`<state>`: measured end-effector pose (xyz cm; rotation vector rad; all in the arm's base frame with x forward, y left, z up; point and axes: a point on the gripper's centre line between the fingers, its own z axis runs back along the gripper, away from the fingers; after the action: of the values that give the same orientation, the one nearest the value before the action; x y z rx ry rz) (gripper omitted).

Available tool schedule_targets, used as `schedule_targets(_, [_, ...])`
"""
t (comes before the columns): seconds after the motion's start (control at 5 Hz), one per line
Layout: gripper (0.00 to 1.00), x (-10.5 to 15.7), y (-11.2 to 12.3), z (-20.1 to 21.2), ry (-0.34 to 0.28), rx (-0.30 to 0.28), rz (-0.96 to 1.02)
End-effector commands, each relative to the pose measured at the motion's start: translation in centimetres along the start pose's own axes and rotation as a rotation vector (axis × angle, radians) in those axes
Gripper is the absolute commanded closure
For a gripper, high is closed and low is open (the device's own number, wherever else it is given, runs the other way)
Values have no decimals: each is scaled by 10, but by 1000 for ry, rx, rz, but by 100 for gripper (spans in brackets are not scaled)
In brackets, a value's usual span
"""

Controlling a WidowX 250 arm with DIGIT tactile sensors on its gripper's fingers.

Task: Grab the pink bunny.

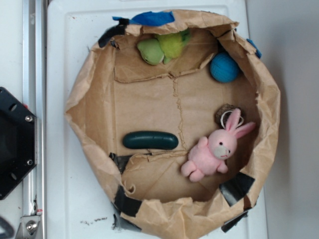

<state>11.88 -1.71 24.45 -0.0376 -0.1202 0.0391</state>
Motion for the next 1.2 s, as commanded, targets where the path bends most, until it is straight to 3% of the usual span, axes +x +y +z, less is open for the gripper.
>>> schedule_targets(0.0, [0, 0, 0, 0, 0, 0, 0])
schedule_targets(0.4, [0, 69, 6, -17, -54, 24, 120])
schedule_targets(0.6, [0, 89, 11, -30, -86, -19, 276])
schedule_targets(0.8, [0, 97, 13, -52, -110, -124, 509])
schedule_targets(1.0, [0, 97, 13, -52, -110, -124, 509])
